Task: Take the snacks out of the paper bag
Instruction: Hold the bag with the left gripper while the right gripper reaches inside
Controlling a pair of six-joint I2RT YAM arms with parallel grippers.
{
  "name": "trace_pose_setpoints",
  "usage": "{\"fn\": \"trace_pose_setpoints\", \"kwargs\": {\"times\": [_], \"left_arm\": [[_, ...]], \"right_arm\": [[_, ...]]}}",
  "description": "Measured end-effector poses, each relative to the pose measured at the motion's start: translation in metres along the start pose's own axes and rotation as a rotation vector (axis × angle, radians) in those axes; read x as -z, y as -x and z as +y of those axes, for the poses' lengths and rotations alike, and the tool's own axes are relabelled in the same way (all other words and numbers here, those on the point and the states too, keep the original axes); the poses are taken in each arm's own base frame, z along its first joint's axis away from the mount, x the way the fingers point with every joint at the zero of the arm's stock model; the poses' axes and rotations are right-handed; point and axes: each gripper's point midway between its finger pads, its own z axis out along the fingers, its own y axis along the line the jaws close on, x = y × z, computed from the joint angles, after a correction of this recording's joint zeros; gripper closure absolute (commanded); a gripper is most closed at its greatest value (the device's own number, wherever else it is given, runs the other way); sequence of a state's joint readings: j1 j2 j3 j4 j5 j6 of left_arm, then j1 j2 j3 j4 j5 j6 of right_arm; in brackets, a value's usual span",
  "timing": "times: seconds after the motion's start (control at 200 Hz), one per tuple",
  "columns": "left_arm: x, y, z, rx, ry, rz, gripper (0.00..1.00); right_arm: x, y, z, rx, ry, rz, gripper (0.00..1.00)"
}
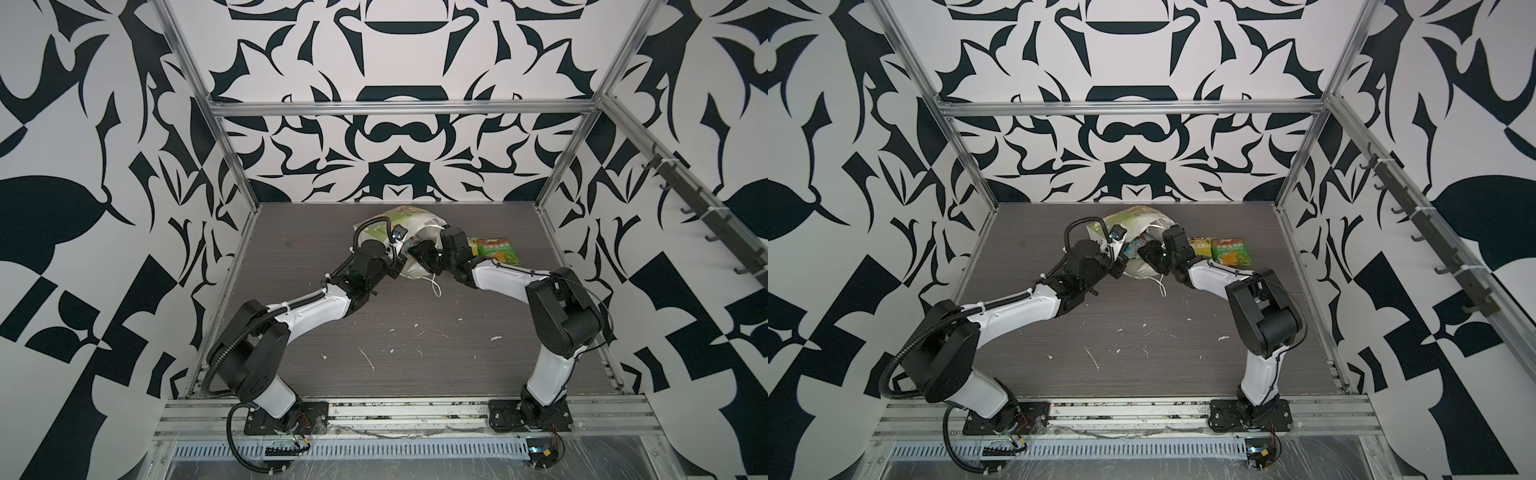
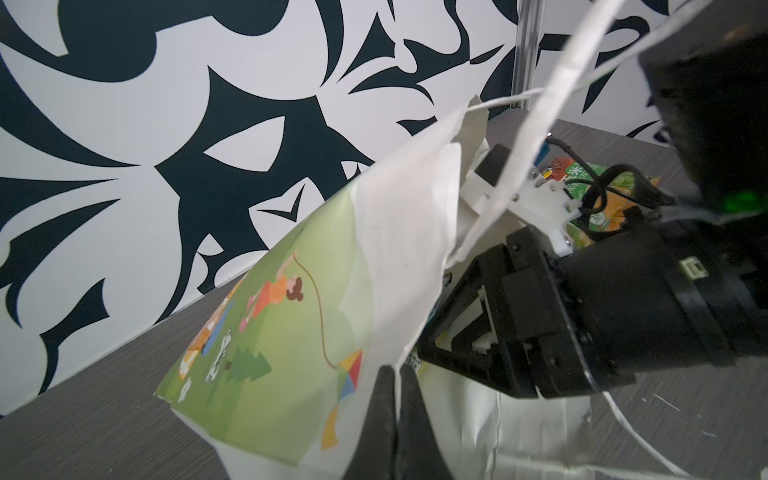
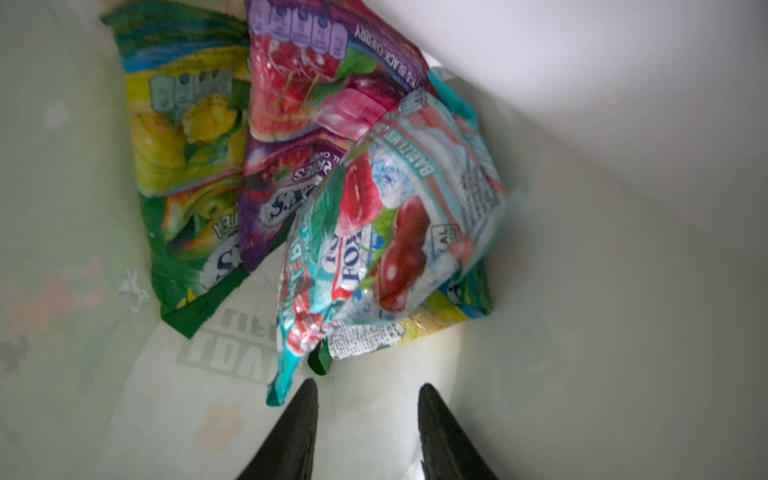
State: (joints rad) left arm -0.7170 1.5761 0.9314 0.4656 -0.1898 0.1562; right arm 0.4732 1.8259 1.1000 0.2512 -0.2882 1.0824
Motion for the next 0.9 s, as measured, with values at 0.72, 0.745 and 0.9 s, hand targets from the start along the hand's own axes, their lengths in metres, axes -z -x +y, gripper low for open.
{"fn": "trace_pose_setpoints", "kwargs": {"times": [0.72,0.745,0.9], "left_arm": [[-0.001,0.001,-0.009,-0.014,-0.02,0.005,1.0],[-0.001,0.001,-0.01,-0.014,-0.022,0.004,1.0],[-0.001,0.001,-0.013,-0.016,-0.033,0.005,1.0]], "right_arm": [[-0.015,0.012,-0.001,-0.216,-0.07,-0.084,0.54],[-0.017,0.013,-0.002,-0.219,-0.07,-0.086,0.55],[-0.03,0.016,-0.005,-0.249,-0.066,-0.096,0.71]]}}
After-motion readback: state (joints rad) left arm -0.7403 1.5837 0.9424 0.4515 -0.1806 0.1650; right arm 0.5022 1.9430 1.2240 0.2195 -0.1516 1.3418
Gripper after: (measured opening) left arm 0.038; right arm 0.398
